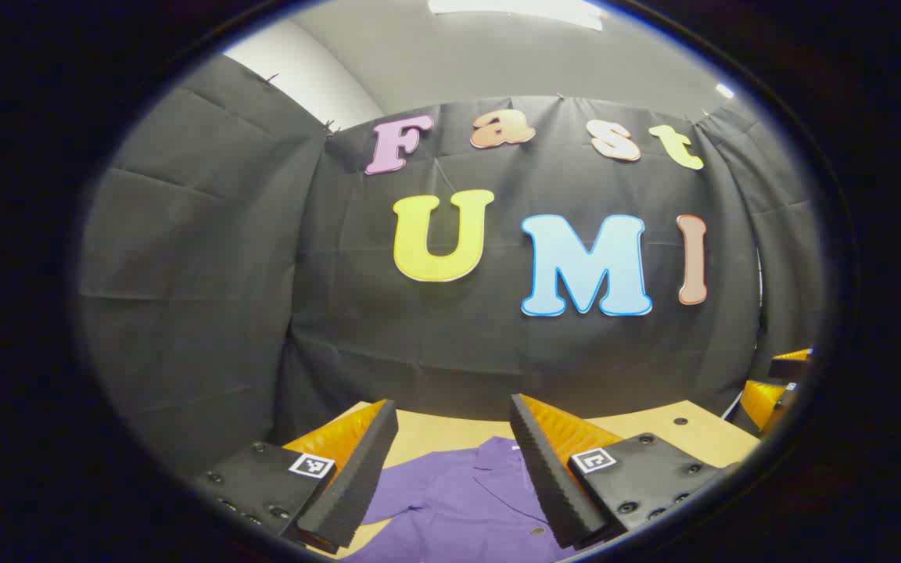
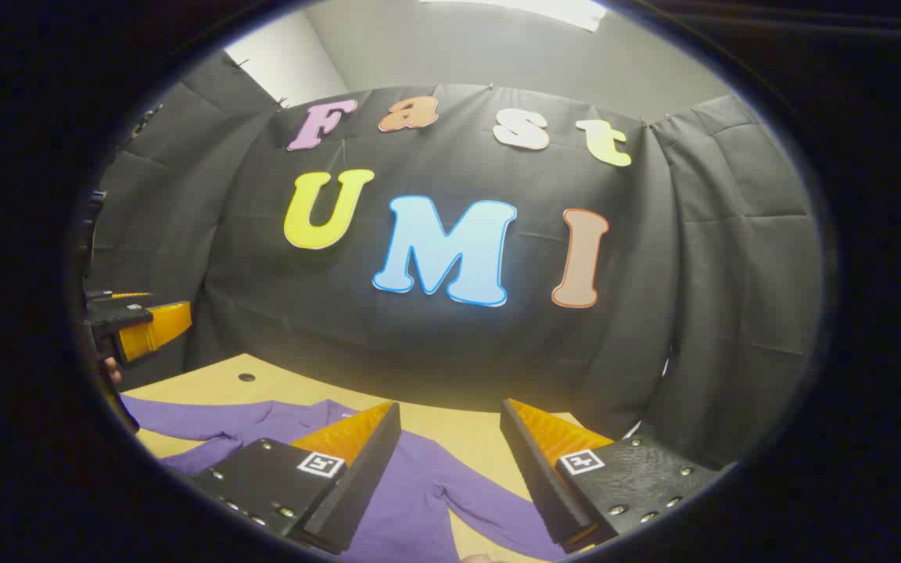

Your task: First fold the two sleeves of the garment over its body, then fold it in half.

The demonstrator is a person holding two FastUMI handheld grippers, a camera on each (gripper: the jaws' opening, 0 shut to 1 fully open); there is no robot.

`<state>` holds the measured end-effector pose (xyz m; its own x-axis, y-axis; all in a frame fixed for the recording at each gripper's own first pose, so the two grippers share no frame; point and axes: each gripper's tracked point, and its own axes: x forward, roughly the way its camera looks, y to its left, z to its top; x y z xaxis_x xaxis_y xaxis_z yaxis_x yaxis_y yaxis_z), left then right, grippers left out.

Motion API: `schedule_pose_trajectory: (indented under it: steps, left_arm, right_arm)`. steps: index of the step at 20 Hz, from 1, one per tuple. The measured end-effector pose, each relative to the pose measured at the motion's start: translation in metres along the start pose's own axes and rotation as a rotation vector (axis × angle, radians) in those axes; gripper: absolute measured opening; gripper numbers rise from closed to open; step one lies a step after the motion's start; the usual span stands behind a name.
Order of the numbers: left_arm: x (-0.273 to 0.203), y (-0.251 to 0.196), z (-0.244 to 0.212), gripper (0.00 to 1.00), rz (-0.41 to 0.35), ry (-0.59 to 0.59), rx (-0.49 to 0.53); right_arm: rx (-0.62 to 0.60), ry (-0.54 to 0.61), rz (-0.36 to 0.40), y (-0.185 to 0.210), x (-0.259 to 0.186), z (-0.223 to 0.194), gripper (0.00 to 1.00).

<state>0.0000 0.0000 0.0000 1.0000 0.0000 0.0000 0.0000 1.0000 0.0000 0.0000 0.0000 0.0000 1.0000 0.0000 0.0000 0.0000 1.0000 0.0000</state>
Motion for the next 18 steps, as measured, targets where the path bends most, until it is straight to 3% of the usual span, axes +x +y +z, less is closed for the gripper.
schedule_pose_trajectory:
  steps: [11,18]
  left_arm:
    - [0.009,-0.007,-0.005,0.96,-0.017,0.01,0.0]
    - [0.017,-0.008,-0.01,0.96,-0.025,0.023,-0.001]
  right_arm:
    - [0.051,0.022,-0.017,-0.007,0.002,-0.009,0.85]
    - [0.096,0.11,-0.108,-0.037,0.007,-0.041,0.84]
